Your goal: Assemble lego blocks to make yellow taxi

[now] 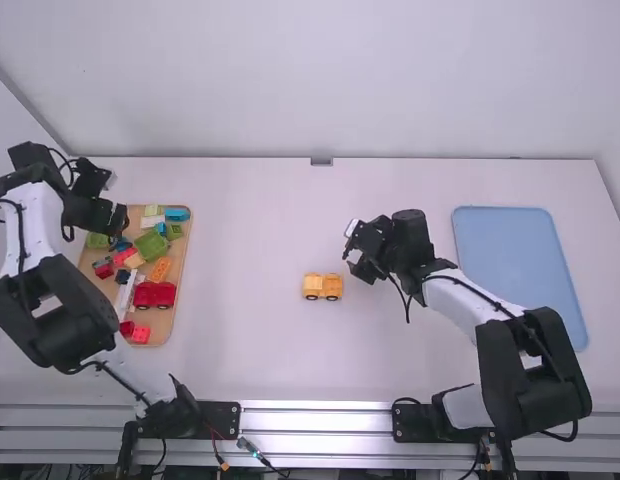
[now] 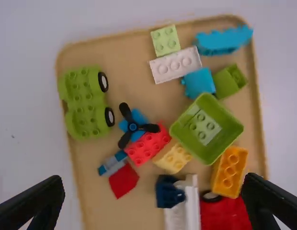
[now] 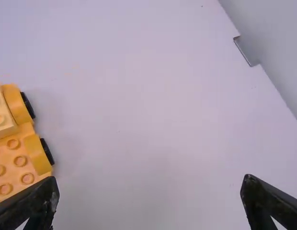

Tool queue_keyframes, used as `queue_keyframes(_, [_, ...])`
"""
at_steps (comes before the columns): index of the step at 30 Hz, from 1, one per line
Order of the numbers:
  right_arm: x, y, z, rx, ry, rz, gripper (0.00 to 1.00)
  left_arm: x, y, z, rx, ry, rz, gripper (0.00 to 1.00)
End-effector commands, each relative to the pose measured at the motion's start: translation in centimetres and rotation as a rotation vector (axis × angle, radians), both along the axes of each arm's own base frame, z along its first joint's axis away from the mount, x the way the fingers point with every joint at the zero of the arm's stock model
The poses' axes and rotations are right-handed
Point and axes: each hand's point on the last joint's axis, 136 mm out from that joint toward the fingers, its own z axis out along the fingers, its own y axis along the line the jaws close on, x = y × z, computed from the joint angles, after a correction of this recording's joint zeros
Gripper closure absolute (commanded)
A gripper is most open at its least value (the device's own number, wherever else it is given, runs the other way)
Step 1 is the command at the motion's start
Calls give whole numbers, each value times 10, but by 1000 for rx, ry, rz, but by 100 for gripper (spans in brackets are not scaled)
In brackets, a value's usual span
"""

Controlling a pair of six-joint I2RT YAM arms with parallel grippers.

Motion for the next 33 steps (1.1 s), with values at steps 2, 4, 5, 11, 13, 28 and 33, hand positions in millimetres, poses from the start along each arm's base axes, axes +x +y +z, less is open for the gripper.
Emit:
queue_keyframes(2, [-1,0,5,7,-8,-3,1,-10,-1,-19,100,68,-299,1])
queue_keyframes(4, [-1,-1,4,15,8,-16,1,-10,-4,-26,100,56,-373,1])
queue_keyframes(5, [-2,-1,3,18,15,-25,1,-10,-5,-29,106,54,-395,1])
queue_keyframes(11, [-5,0,1,37,50,-39,1,-3,-5,-44,138,37,-433,1])
queue_keyframes(13, [-3,0,2,46,46,-48,1,-2,-4,-45,142,39,-441,1])
queue_keyframes(28, [3,1,22,121,25,-102,1,-11,9,-98,114,248,-557,2])
queue_keyframes(33, [2,1,22,119,29,-102,1,-19,1,-100,68,269,-570,27])
